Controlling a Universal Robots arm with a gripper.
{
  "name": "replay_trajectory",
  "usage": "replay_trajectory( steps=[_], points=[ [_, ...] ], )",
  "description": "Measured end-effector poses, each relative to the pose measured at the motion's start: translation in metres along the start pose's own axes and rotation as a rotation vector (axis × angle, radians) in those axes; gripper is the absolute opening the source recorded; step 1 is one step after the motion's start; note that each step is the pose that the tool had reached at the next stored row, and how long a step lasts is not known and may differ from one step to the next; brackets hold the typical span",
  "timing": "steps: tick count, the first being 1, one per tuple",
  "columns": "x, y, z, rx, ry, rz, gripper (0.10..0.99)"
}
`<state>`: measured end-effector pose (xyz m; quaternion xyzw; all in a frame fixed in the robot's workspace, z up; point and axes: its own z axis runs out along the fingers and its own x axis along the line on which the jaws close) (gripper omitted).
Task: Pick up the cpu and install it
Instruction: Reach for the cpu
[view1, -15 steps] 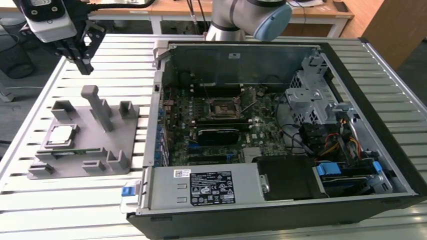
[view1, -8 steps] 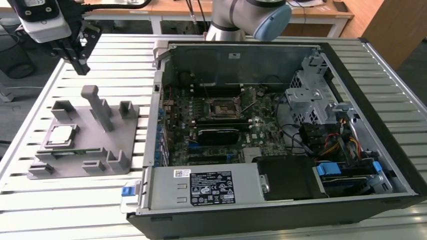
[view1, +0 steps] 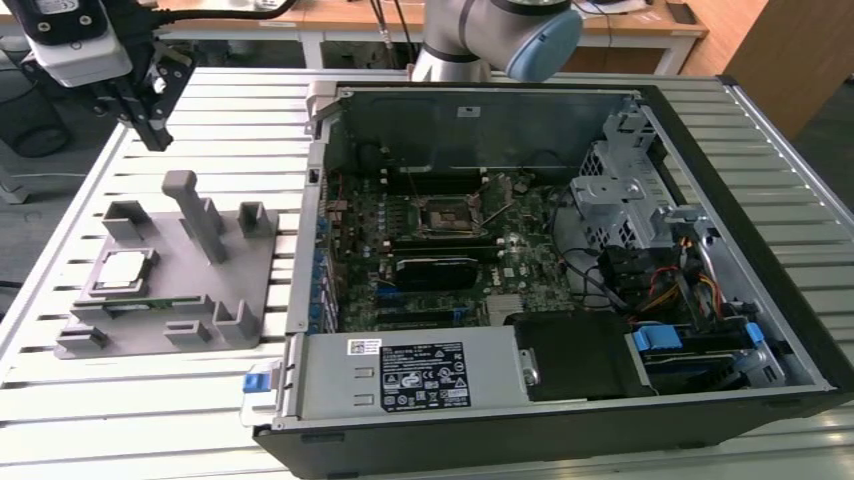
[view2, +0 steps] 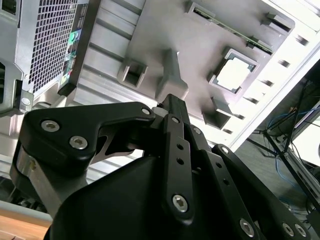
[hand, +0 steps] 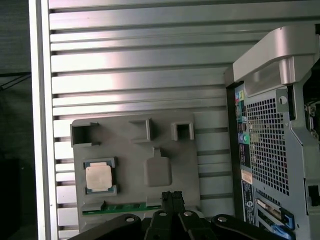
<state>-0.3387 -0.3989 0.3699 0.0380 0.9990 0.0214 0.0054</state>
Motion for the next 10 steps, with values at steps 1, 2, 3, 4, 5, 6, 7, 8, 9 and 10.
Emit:
replay_trajectory(
  steps=[1, 2, 3, 4, 5, 6, 7, 8, 9, 10],
  points=[
    [0.0008, -0.0001, 0.0001, 0.000, 0.0003, 0.000, 0.106],
    [0.0016, -0.0001, 0.0002, 0.000, 0.0007, 0.000, 0.106],
    [0.0023, -0.0002, 0.0003, 0.000, 0.0010, 0.000, 0.106],
    [0.0029, -0.0002, 0.0003, 0.000, 0.0014, 0.000, 0.106],
    [0.0034, -0.0003, 0.0004, 0.000, 0.0019, 0.000, 0.106],
    [0.0040, -0.0003, 0.0005, 0.000, 0.0023, 0.000, 0.106],
    [0.0047, -0.0004, 0.0006, 0.000, 0.0026, 0.000, 0.106],
    [0.0053, -0.0004, 0.0007, 0.000, 0.0029, 0.000, 0.106],
    [0.0059, -0.0005, 0.0008, 0.000, 0.0033, 0.000, 0.106],
    [0.0065, -0.0006, 0.0009, 0.000, 0.0036, 0.000, 0.106]
  ],
)
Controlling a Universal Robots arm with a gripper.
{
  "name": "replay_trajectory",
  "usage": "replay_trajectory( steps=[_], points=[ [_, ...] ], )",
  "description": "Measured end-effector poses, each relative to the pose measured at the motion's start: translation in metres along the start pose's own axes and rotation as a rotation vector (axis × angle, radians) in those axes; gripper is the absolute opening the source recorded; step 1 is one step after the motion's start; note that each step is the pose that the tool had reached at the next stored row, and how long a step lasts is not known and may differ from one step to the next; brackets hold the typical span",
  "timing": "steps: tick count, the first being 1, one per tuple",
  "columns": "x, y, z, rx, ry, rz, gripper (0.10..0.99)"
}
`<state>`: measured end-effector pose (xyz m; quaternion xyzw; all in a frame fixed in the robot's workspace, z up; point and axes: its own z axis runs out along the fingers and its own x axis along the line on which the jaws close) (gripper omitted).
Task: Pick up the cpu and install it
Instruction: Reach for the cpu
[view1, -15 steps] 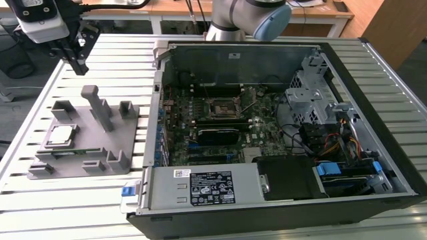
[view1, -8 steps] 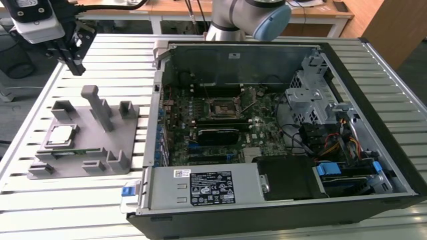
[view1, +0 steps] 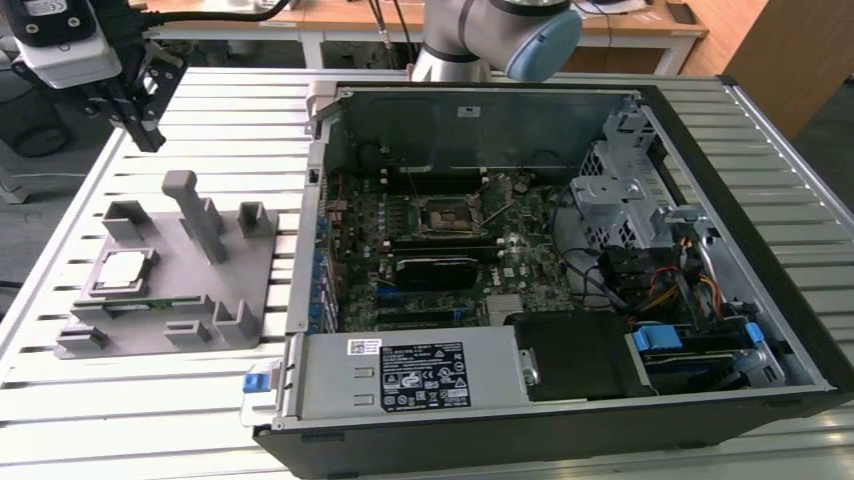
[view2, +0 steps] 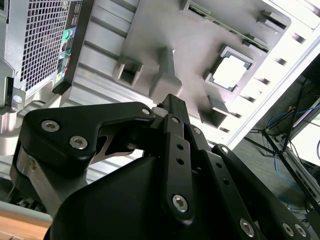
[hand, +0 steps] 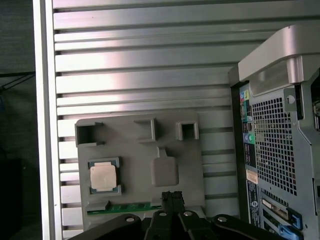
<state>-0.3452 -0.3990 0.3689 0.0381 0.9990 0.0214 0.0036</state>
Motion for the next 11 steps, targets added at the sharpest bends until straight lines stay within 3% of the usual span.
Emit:
replay_trajectory(
  steps=[11],
  points=[
    [0.0070, -0.0006, 0.0010, 0.000, 0.0033, 0.000, 0.106]
  ],
)
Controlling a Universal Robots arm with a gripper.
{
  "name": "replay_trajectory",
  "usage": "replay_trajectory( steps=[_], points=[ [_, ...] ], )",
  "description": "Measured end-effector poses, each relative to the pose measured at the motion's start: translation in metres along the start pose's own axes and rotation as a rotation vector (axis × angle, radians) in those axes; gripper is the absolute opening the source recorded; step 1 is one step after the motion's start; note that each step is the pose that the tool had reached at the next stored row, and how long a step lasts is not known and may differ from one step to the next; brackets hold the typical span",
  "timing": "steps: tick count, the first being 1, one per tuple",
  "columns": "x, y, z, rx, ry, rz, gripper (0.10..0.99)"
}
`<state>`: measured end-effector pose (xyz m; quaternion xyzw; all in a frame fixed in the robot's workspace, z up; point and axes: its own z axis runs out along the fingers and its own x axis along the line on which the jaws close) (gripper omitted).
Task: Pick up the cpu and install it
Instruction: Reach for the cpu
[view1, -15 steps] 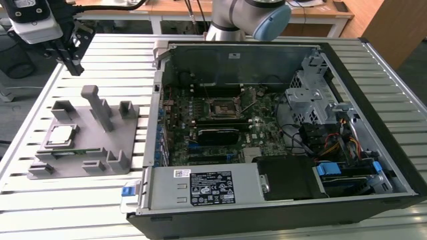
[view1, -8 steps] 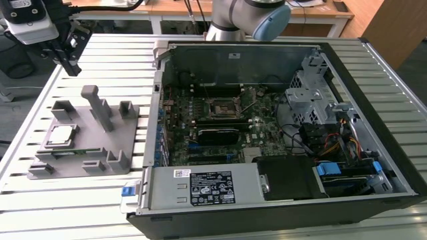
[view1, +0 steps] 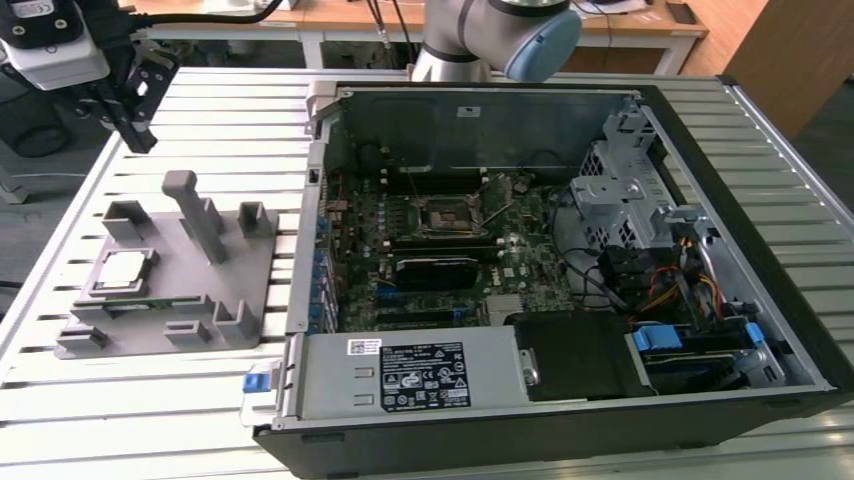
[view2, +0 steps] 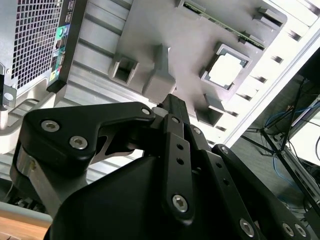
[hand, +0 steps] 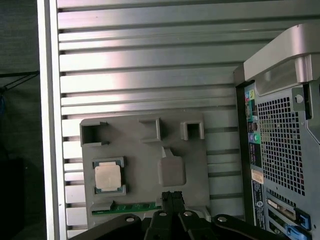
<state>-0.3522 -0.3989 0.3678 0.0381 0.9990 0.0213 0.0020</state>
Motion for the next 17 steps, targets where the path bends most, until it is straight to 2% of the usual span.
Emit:
replay_trajectory(
  steps=[17],
  points=[
    [0.0095, -0.0008, 0.0016, 0.000, 0.0044, 0.000, 0.106]
  ],
)
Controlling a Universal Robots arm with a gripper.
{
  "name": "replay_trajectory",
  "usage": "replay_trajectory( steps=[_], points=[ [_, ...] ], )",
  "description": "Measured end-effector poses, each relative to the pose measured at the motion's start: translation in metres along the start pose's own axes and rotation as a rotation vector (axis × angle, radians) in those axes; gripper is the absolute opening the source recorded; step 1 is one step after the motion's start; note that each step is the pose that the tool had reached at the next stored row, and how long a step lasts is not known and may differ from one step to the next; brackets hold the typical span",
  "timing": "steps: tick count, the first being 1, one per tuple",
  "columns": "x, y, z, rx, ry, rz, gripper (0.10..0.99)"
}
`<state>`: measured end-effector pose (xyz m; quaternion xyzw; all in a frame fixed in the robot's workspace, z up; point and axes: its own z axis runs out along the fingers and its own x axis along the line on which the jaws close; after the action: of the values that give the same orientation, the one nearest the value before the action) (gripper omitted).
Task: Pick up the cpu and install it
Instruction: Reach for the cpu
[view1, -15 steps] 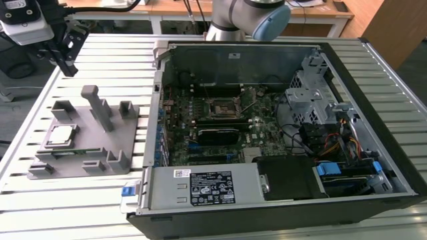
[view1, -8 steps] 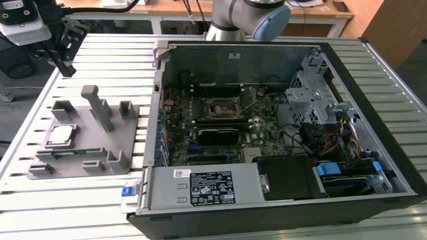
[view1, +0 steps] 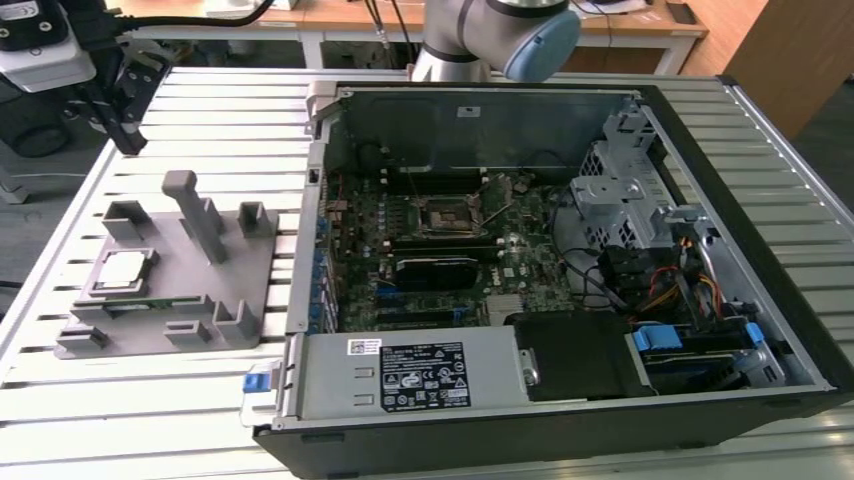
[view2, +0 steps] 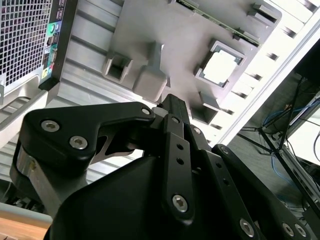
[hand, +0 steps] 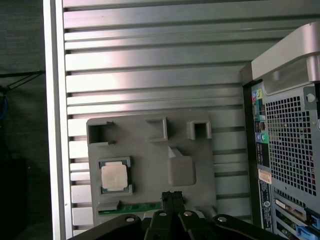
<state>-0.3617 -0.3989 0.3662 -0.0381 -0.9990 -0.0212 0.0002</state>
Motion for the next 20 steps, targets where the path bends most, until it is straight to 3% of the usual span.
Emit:
replay_trajectory(
  steps=[20],
  points=[
    [0.0139, -0.0011, 0.0019, 0.000, 0.0052, 0.000, 0.106]
  ],
)
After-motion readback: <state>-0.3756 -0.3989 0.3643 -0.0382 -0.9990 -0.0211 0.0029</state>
